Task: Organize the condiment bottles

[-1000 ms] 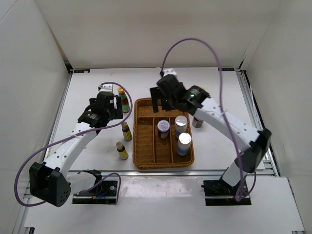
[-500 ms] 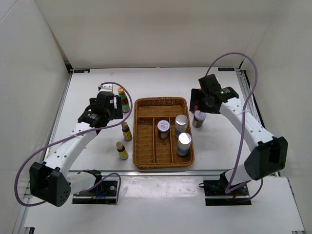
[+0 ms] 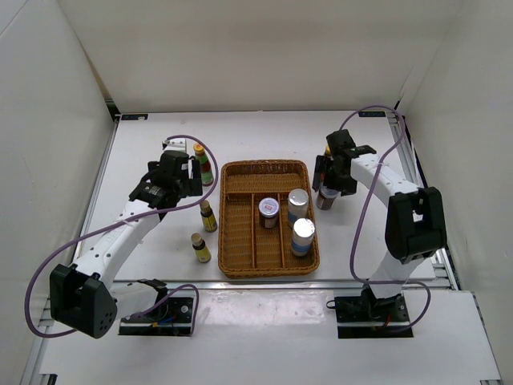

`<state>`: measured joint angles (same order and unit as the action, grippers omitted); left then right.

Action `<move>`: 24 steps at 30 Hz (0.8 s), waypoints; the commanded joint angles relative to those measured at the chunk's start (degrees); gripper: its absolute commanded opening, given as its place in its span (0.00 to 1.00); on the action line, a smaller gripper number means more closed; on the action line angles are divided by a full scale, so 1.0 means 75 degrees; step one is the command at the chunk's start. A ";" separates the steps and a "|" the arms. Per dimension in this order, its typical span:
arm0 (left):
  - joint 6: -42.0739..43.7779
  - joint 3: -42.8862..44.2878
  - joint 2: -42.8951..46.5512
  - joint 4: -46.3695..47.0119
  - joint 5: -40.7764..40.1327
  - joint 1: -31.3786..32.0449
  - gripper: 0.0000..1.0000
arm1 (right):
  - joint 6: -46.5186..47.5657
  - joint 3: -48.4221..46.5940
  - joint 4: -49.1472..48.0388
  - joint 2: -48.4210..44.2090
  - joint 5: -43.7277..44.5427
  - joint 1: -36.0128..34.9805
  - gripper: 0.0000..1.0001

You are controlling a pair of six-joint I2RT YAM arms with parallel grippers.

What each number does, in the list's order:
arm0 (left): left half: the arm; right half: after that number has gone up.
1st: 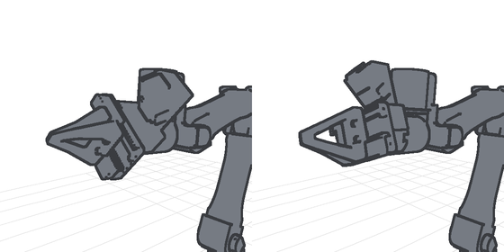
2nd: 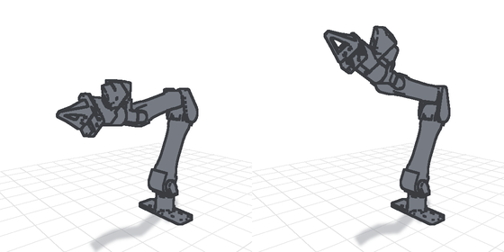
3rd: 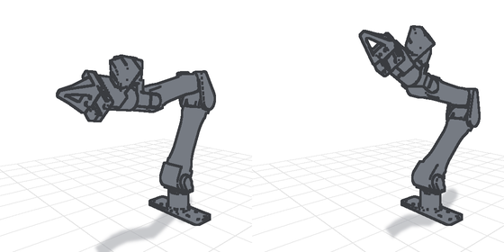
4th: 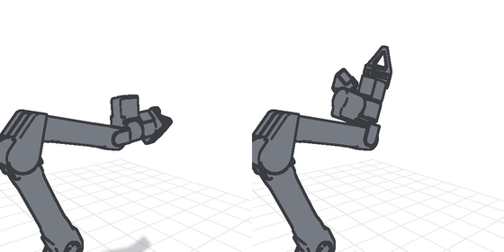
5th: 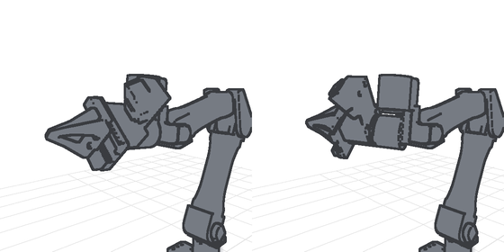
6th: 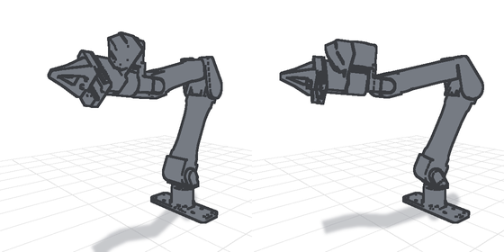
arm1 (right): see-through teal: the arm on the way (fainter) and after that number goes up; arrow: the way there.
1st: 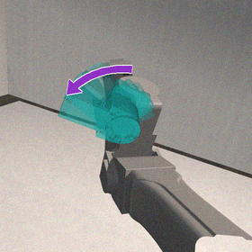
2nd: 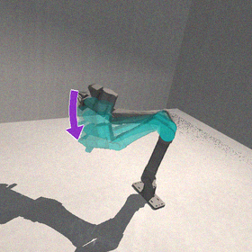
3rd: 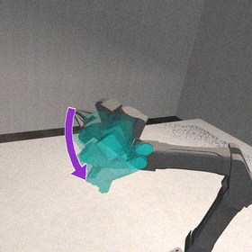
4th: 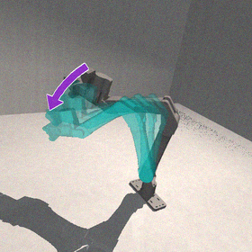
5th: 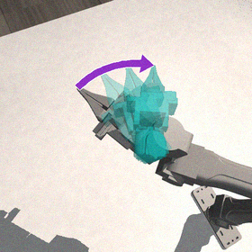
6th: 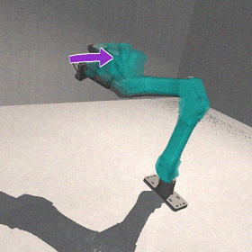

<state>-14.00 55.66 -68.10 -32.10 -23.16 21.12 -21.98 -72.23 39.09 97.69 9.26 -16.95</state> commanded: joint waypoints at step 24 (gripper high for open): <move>0.0015 0.0255 0.0079 0.0084 0.0111 -0.0028 1.00 | 0.0997 -0.2580 0.1948 -0.3744 0.0033 -0.1629 0.00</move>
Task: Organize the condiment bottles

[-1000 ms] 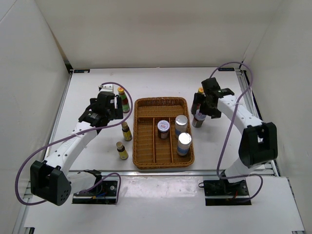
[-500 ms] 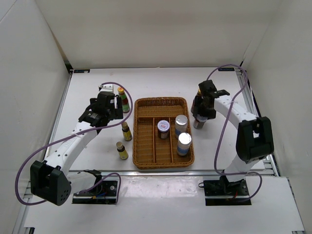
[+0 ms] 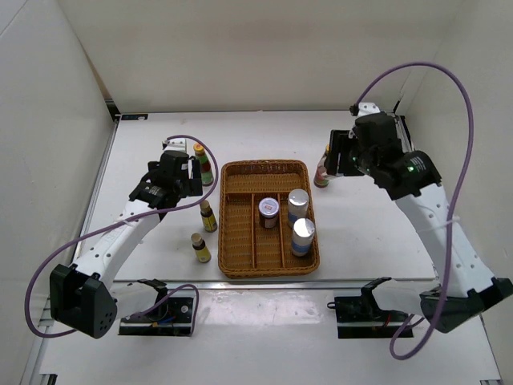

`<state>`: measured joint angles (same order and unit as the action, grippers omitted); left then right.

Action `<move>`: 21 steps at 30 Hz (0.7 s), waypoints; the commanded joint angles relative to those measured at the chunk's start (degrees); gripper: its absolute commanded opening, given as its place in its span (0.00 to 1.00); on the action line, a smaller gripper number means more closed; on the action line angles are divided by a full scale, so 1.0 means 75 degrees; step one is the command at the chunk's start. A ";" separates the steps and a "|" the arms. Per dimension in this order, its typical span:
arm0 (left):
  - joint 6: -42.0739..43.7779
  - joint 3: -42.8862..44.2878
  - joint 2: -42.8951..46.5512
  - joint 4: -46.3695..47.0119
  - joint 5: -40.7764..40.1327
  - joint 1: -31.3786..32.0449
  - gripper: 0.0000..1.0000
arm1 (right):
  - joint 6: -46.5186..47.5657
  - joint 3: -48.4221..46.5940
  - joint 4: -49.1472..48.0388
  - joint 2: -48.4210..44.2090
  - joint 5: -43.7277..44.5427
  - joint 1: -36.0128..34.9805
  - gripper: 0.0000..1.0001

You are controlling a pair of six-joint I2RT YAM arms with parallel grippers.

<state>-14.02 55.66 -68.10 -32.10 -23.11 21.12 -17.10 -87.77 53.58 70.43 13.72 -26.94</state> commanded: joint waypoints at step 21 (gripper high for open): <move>0.0018 0.0255 0.0009 0.0084 0.0105 -0.0028 1.00 | -0.1001 0.1353 -0.1272 0.1823 -0.0153 -0.4623 0.00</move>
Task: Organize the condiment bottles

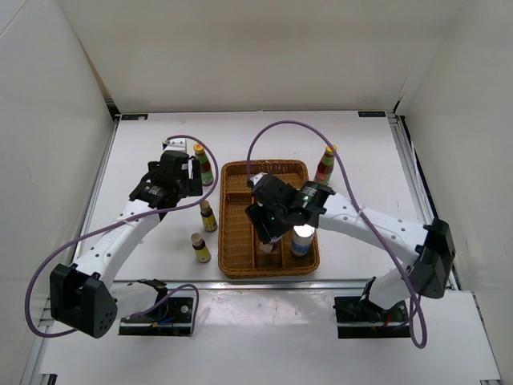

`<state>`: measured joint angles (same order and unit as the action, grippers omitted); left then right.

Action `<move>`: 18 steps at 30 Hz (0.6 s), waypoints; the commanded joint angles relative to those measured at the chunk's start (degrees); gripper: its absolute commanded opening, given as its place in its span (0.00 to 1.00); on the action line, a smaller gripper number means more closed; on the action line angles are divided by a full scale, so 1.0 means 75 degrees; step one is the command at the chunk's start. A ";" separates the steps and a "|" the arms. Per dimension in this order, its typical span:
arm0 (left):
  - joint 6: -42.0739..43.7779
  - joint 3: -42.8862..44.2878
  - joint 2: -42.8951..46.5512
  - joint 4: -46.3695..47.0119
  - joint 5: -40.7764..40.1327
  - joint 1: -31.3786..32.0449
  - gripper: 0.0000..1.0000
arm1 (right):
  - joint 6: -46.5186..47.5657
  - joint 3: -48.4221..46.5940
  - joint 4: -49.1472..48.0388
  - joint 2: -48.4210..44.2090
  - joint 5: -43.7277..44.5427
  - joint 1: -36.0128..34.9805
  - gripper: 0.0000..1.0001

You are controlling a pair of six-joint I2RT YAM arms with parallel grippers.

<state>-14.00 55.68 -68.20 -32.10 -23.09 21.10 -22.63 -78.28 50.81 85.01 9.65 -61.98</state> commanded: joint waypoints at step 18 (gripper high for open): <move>0.0015 0.0181 0.0374 0.0084 0.0310 -0.0025 1.00 | -0.0696 0.0397 -0.1374 0.0396 0.0681 0.0049 0.89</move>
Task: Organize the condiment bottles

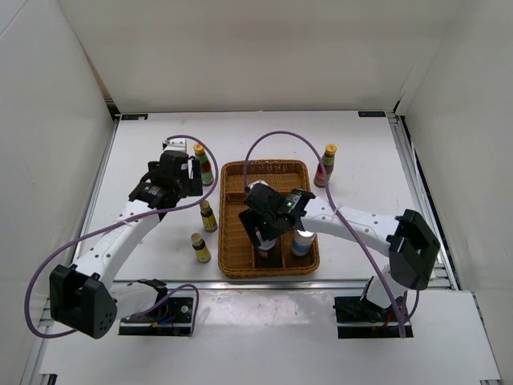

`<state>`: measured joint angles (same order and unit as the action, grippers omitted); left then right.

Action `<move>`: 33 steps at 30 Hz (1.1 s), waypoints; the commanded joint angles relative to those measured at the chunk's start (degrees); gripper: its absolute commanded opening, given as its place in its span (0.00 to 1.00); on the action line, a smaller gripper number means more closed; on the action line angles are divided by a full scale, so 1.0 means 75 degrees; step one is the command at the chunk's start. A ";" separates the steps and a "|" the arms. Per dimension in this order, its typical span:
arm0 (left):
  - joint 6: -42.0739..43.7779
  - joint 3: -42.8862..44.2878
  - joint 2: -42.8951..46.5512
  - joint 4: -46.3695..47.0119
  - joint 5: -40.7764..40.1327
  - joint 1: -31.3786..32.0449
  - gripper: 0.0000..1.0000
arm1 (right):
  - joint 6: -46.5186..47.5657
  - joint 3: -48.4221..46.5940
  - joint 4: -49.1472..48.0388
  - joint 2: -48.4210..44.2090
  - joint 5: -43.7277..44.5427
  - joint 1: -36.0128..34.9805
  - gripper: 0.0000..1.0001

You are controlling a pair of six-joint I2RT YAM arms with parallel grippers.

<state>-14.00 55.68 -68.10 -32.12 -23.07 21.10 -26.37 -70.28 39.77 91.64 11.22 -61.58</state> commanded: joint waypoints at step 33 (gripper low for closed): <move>-0.0665 -0.0393 0.0174 -0.0487 0.2760 0.0456 0.70 | -0.0046 -0.0742 0.0358 -0.2046 0.1632 -0.0004 1.00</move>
<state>-18.83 52.84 -66.50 -36.01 -1.06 24.51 -26.59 -75.94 42.94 77.19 22.39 -61.58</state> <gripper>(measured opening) 0.726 0.998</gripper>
